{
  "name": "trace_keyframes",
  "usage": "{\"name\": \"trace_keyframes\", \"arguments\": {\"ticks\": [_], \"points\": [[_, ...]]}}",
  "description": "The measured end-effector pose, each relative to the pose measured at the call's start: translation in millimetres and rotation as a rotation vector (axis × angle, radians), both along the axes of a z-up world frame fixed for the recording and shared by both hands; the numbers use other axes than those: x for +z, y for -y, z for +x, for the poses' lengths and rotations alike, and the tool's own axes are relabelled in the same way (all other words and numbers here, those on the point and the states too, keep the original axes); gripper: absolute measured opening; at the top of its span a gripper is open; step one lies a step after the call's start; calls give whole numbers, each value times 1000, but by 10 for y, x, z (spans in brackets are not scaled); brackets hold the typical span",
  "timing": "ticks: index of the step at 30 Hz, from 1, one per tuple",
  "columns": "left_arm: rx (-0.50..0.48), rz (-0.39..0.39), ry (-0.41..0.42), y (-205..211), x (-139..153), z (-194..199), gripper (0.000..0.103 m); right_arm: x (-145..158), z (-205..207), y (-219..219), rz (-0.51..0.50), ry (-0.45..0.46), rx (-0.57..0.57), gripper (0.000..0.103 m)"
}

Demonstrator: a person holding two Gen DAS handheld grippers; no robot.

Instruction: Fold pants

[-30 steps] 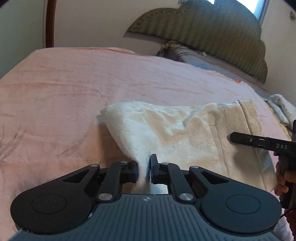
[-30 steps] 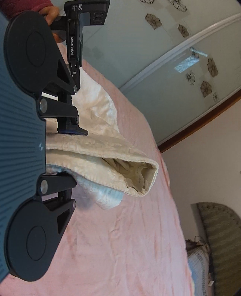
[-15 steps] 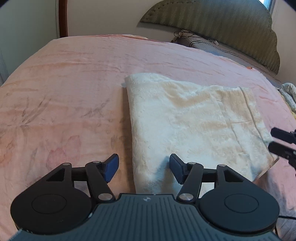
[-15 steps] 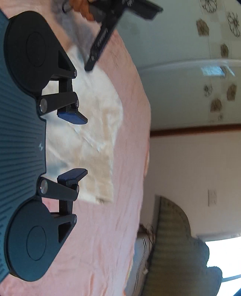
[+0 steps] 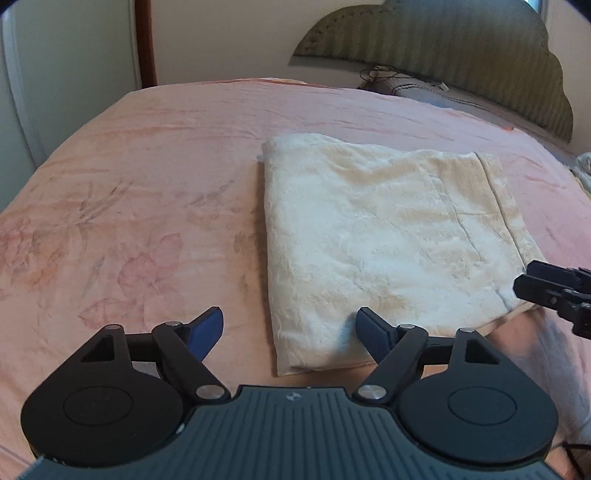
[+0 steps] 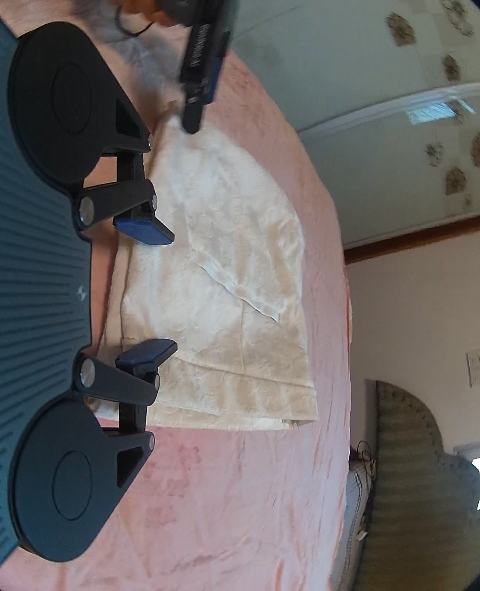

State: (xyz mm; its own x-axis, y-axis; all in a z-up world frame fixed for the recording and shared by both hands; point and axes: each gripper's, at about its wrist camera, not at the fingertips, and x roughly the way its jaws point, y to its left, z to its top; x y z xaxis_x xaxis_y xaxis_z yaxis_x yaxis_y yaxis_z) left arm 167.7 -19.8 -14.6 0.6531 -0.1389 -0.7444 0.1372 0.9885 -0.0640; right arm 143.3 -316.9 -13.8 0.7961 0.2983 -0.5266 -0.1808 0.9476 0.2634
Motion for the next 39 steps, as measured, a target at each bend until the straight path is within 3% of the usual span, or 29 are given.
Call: {"name": "trace_keyframes", "arguments": {"ticks": [3, 5, 7, 9, 16, 21, 28, 31, 33, 35, 39], "points": [[7, -8, 12, -13, 53, -79, 81, 203, -247, -54, 27, 96, -32, 56], [6, 10, 21, 17, 68, -136, 82, 267, -384, -121, 40, 104, -20, 56], [8, 11, 19, 45, 71, -198, 82, 239, -493, -202, 52, 80, -6, 60], [9, 8, 13, 68, 65, -259, 82, 165, -565, -281, 41, 47, -19, 72], [23, 7, -7, 78, 16, -434, 82, -132, -646, -347, 65, -94, -95, 76], [41, 18, -8, 54, -25, -549, 84, -128, -735, -475, -4, -103, -96, 88], [30, 70, 15, 52, -54, -689, 90, -46, -811, -622, -44, -153, -119, 90], [19, 111, 40, 103, -95, -745, 93, 137, -928, -608, 100, -183, -113, 90], [24, 119, 49, 144, -150, -743, 93, 239, -976, -592, 202, -137, -36, 100], [35, 104, 44, 155, -198, -738, 93, 266, -949, -636, 136, -95, -55, 103], [44, 125, 73, 170, -263, -777, 94, 52, -767, -745, -144, -106, -182, 103]]}}
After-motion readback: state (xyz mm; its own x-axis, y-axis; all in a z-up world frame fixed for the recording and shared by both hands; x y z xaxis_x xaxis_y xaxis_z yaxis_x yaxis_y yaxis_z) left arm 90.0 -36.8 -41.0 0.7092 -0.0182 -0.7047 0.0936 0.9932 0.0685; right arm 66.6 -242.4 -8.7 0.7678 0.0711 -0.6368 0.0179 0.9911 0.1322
